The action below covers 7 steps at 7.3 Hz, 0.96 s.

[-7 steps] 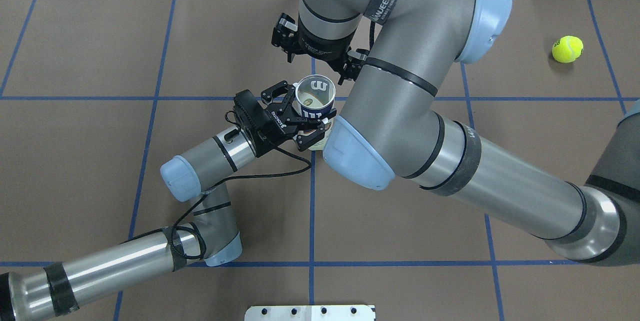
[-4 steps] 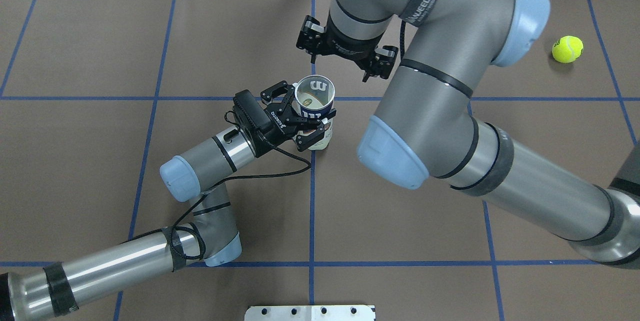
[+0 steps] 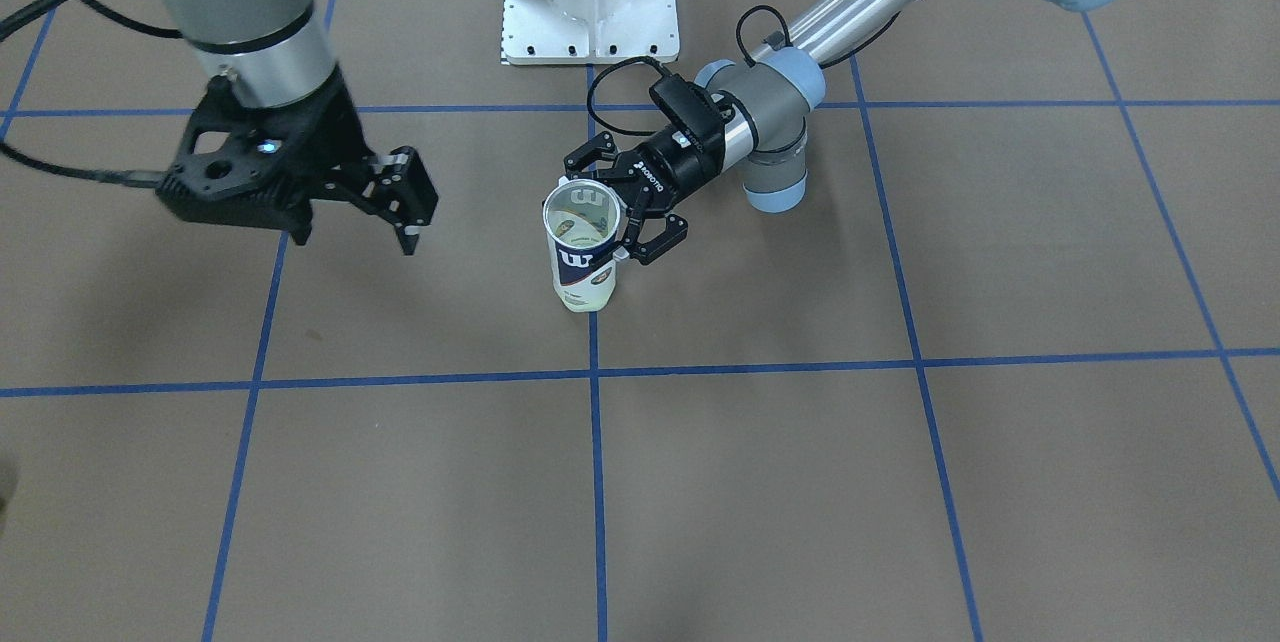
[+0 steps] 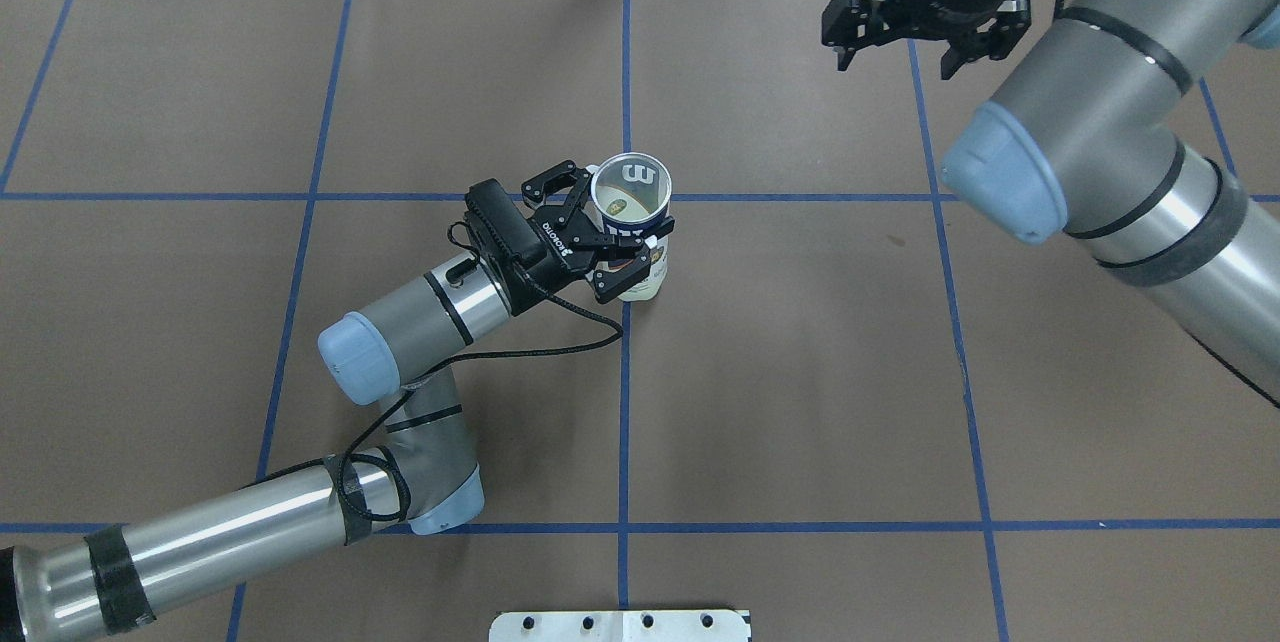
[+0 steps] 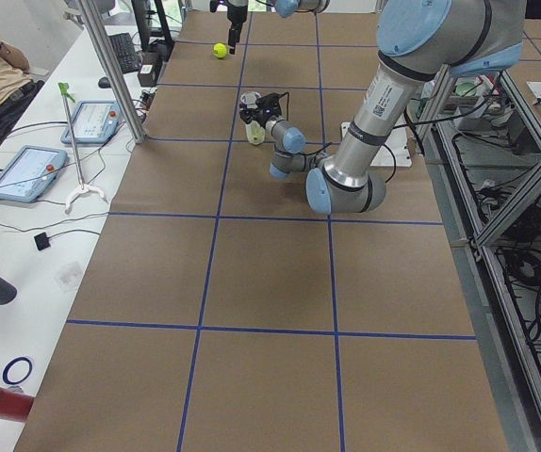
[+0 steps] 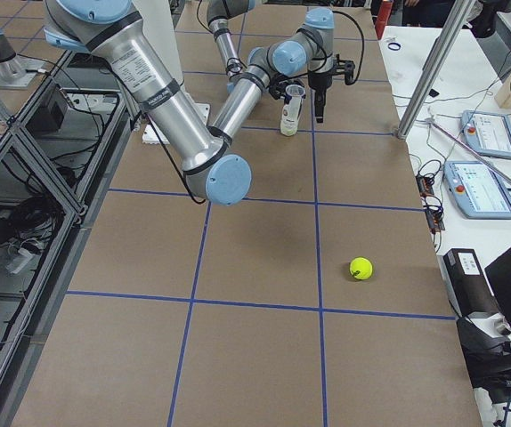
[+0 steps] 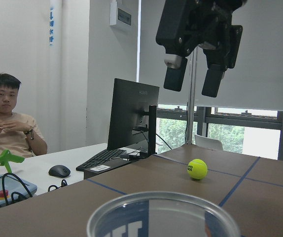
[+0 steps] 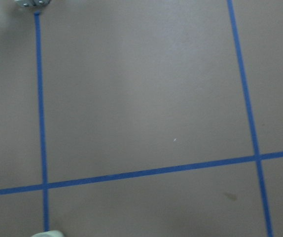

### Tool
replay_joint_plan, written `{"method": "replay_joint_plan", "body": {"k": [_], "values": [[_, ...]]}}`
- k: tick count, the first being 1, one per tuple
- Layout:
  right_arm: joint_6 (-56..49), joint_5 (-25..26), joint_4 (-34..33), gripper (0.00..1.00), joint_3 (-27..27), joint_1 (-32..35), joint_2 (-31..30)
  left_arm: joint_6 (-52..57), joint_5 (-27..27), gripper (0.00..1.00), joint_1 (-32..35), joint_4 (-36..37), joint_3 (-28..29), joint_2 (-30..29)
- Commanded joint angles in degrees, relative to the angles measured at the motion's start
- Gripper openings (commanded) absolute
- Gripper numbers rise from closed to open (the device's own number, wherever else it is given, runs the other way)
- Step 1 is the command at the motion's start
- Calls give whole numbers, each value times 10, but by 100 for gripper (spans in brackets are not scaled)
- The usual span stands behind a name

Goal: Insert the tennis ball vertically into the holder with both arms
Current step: 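Move the right gripper out to the remaining yellow ball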

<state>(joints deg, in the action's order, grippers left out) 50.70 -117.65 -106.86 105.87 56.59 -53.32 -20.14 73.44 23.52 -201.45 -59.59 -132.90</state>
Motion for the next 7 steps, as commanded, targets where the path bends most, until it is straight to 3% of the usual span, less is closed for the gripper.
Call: {"method": "replay_joint_plan", "body": {"k": [1, 4, 7], "values": [[-150, -46, 78, 100, -58, 83, -68, 0, 0, 84, 0, 0, -3, 1], [-255, -67, 317, 100, -298, 148, -77, 0, 0, 84, -1, -1, -3, 0], [-304, -77, 471, 100, -418, 158, -120, 0, 0, 84, -1, 0, -2, 0]]}}
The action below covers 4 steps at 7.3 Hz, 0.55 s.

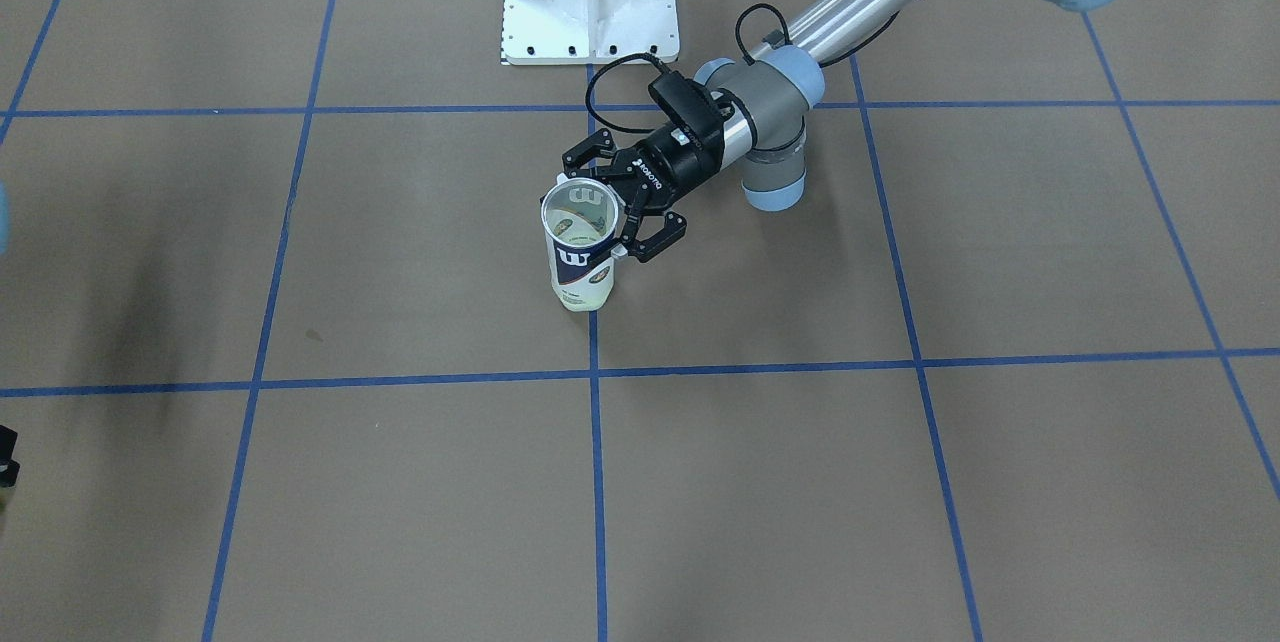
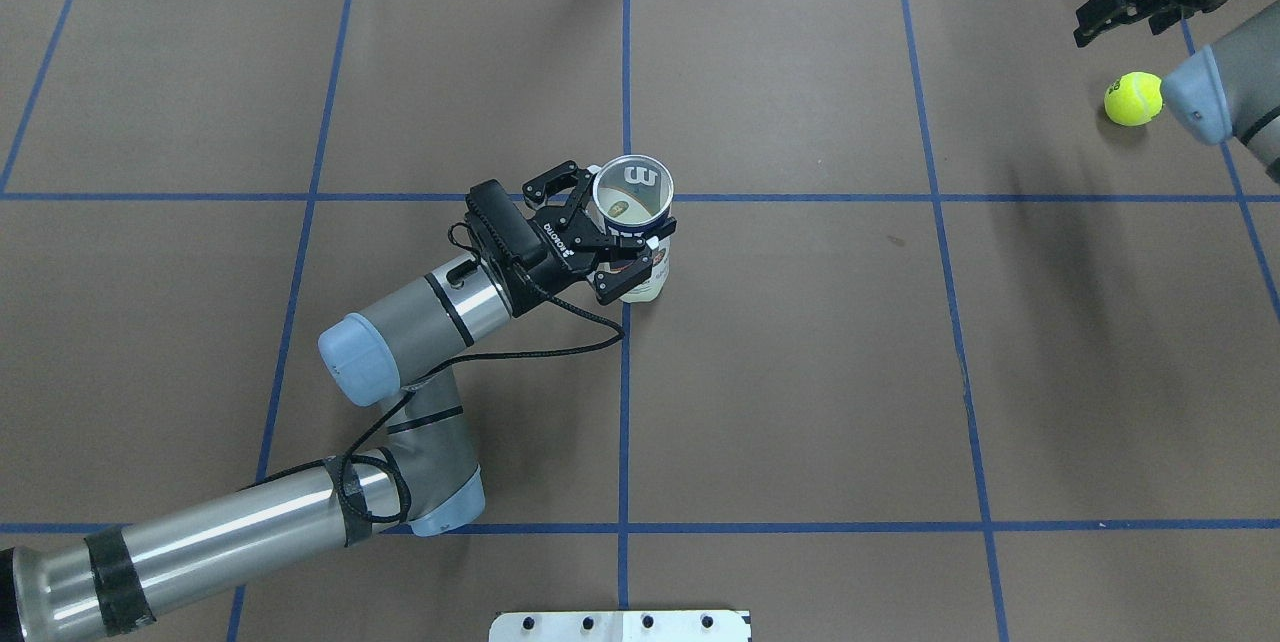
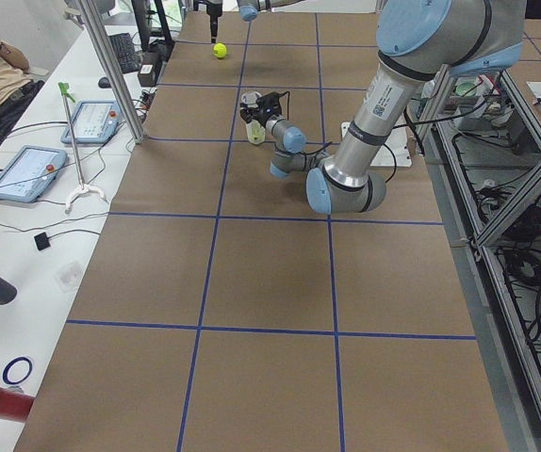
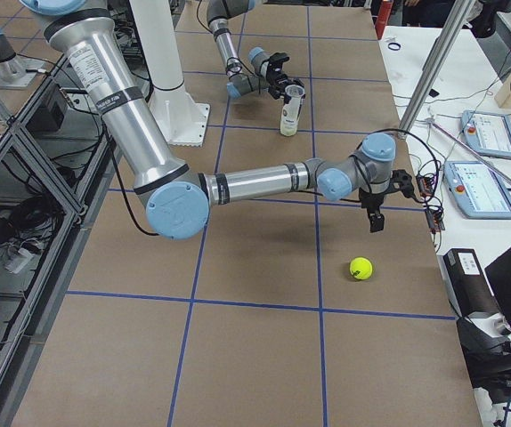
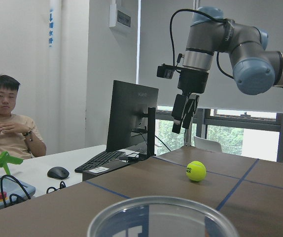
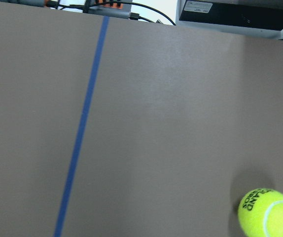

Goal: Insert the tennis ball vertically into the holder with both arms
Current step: 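Move the right gripper out to the remaining yellow ball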

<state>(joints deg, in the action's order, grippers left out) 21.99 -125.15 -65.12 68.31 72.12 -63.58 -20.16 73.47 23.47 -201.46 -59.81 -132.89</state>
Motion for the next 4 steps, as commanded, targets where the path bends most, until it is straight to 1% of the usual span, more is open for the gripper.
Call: {"method": "replay_joint_plan", "body": {"k": [1, 2, 4], "values": [[-33, -1, 79, 100, -65, 5, -29, -1, 0, 84, 0, 0, 0, 0], [-37, 3, 97, 100, -91, 5, -27, 0, 0, 84, 0, 0, 0, 0], [-37, 8, 128, 100, -122, 3, -23, -1, 0, 84, -1, 0, 0, -1]]}}
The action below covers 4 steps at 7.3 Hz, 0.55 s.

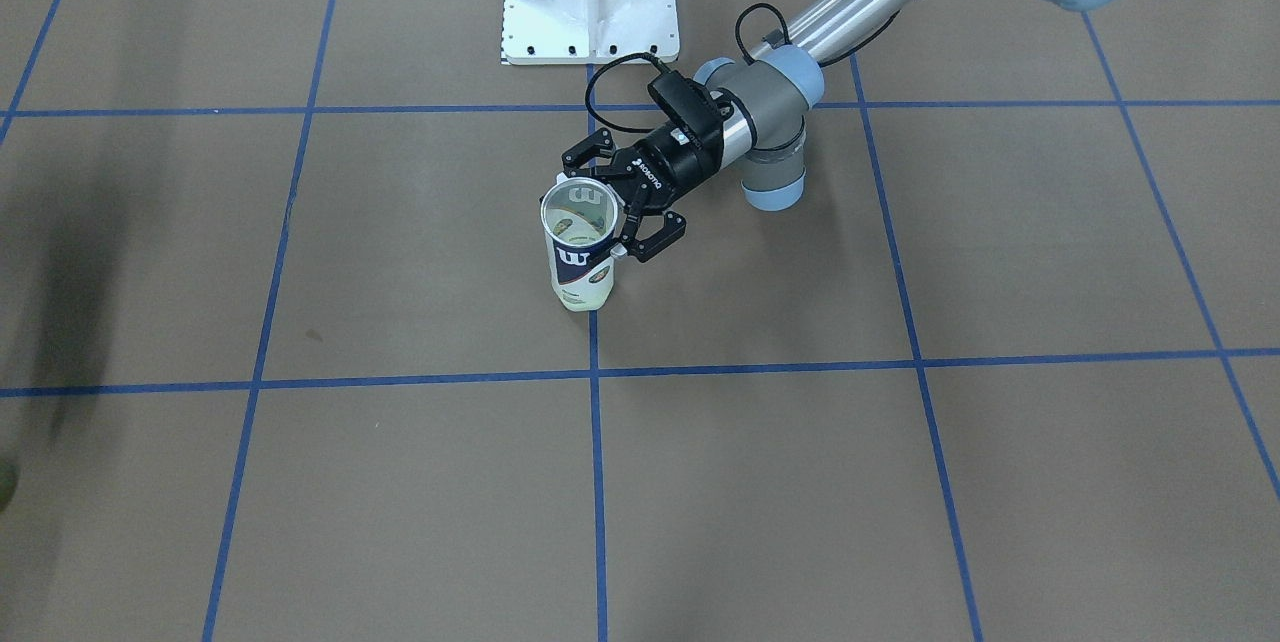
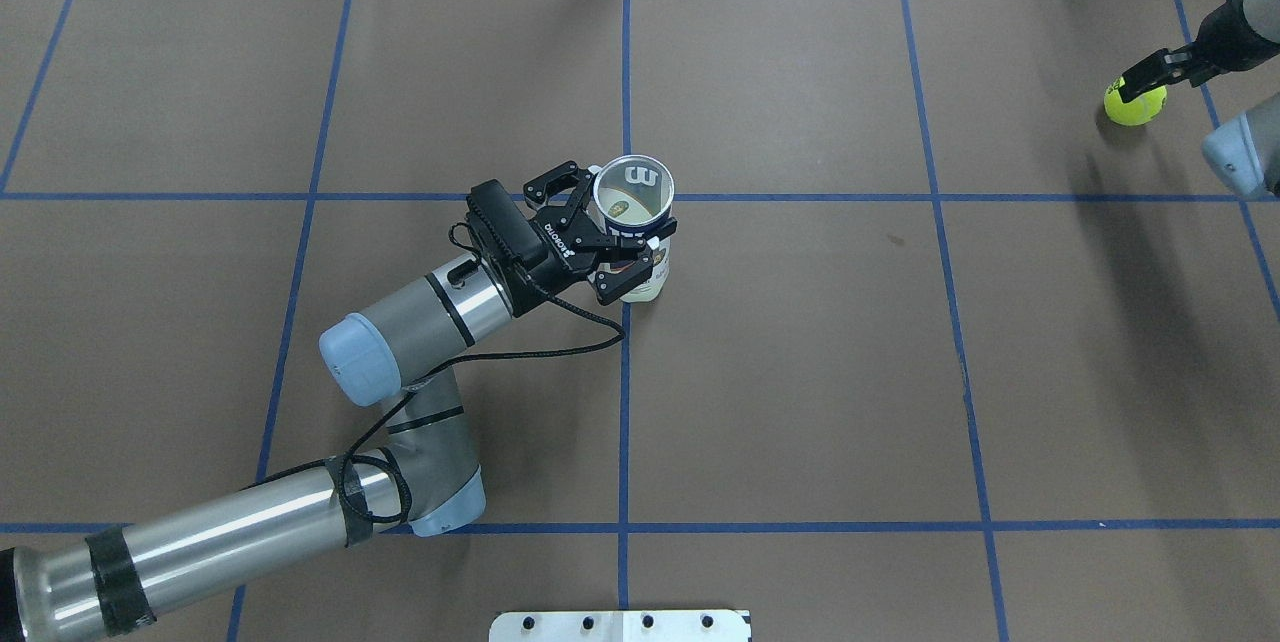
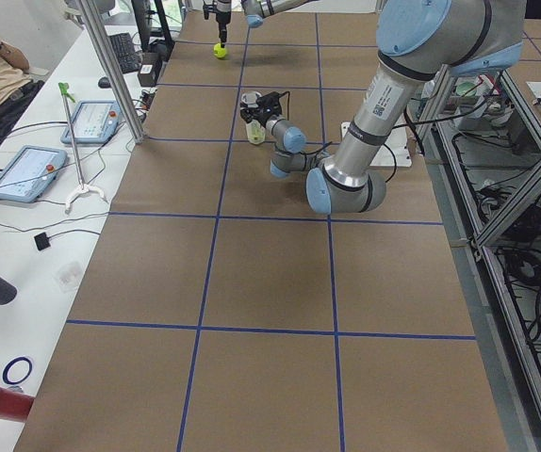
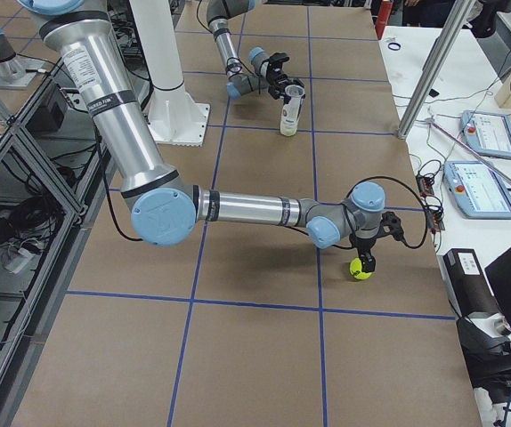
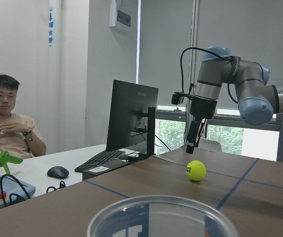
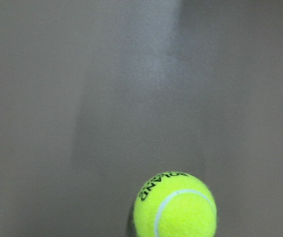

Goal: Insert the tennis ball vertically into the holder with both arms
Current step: 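Move the right gripper out to the remaining yellow ball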

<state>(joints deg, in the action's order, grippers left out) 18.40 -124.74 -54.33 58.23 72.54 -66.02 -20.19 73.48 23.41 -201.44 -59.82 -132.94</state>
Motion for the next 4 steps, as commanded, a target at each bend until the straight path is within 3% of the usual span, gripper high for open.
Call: {"method": "replay_joint_plan", "body": {"k": [1, 4], "values": [[0, 25, 43, 100, -45, -4, 5, 1, 0, 84, 0, 0, 0, 1], [9, 26, 58, 100, -55, -8, 12, 1, 0, 84, 0, 0, 1, 1]]}}
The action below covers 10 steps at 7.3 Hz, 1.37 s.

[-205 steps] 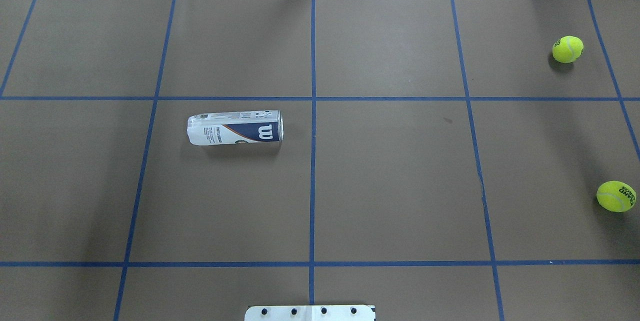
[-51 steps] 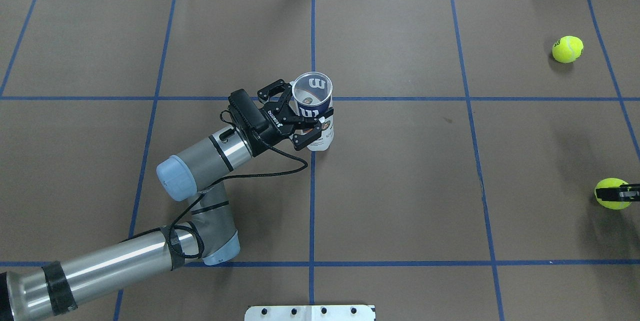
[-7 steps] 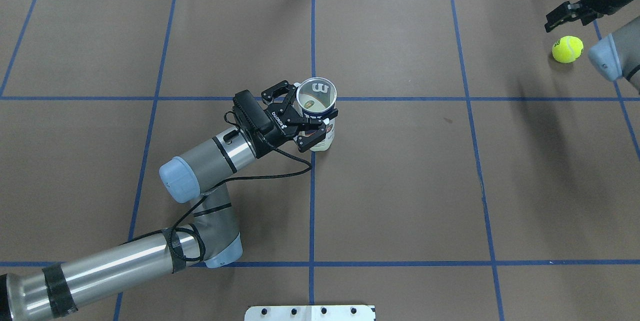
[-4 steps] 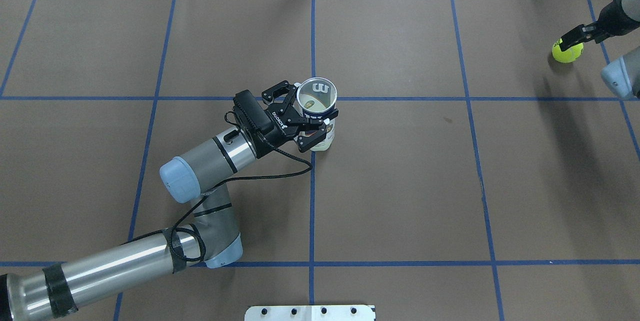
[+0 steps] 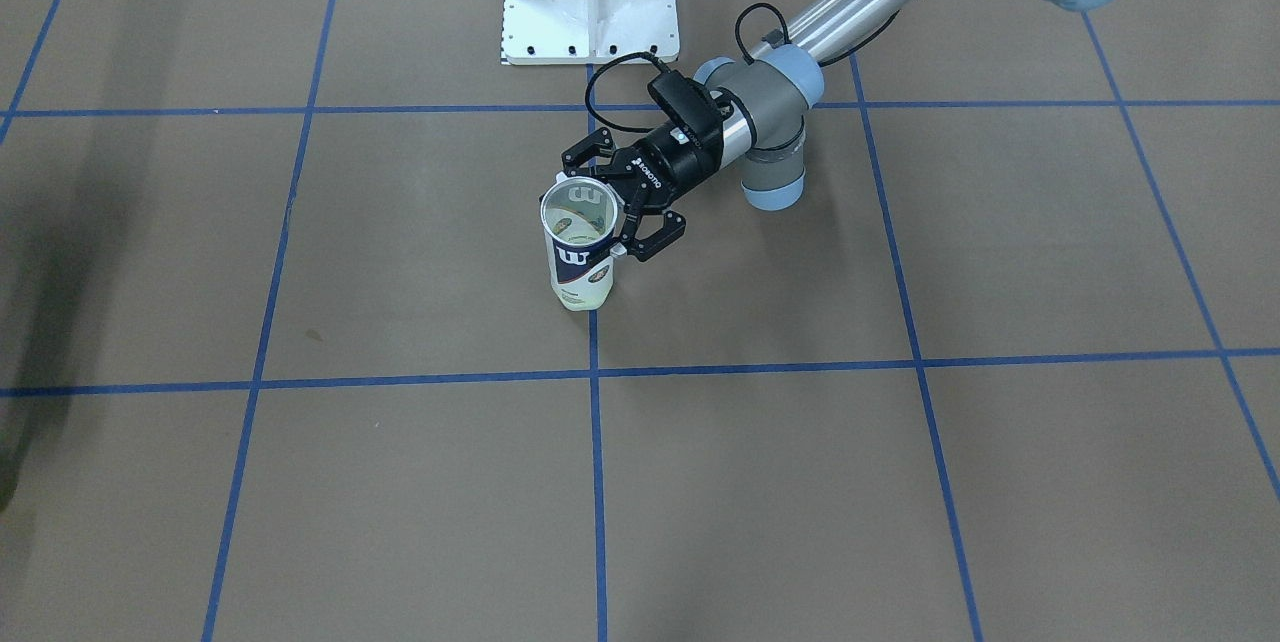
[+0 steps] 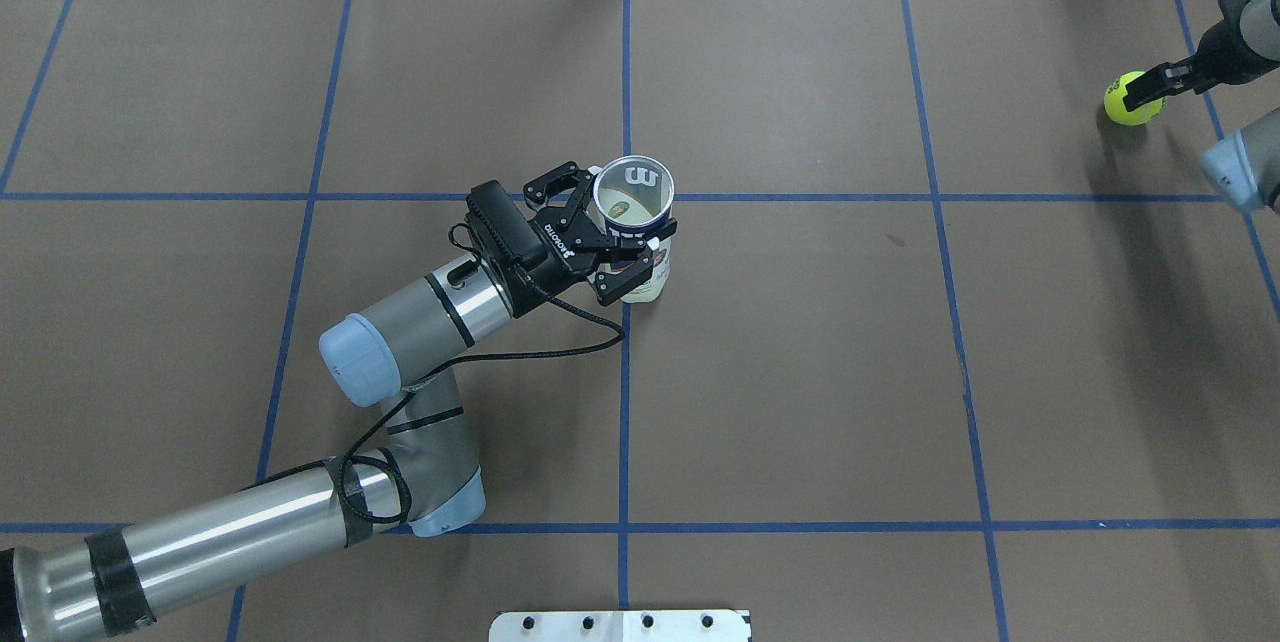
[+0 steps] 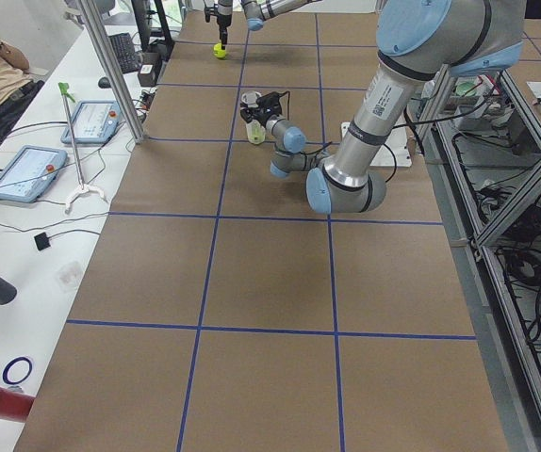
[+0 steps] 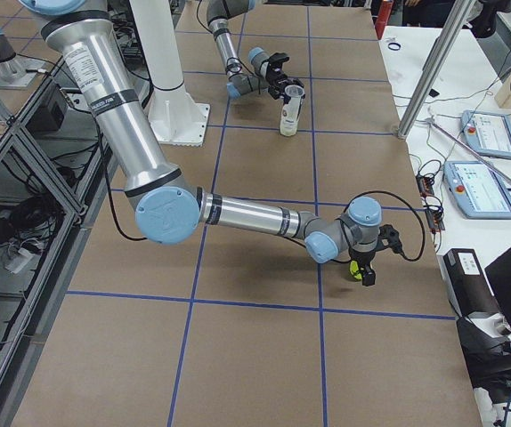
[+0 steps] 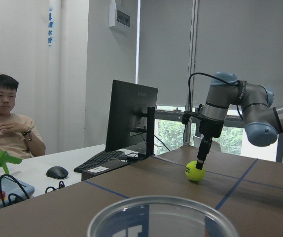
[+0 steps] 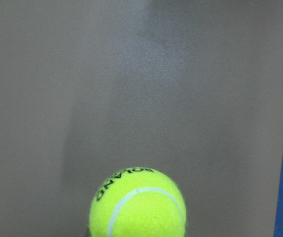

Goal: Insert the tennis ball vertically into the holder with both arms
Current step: 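Lower the right gripper and close it on the yellow ball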

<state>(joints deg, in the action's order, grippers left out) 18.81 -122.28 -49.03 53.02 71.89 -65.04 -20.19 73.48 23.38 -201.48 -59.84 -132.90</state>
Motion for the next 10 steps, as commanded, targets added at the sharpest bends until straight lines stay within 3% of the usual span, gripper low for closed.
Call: {"method": "replay_joint_plan", "body": {"k": [1, 7, 8, 9, 10], "values": [[26, 1, 19, 100, -6, -2, 4, 1, 0, 85, 0, 0, 1, 0], [75, 4, 67, 96, -31, -25, 4, 0, 0, 84, 0, 0, 0, 0], [75, 15, 67, 45, -34, -27, 4, 1, 0, 84, 0, -1, 0, 0], [75, 16, 66, 0, -32, -30, 4, 0, 0, 84, 0, -1, 0, 0], [76, 14, 67, 0, -25, -29, 4, 0, 1, 84, -1, -1, 0, 1]]}}
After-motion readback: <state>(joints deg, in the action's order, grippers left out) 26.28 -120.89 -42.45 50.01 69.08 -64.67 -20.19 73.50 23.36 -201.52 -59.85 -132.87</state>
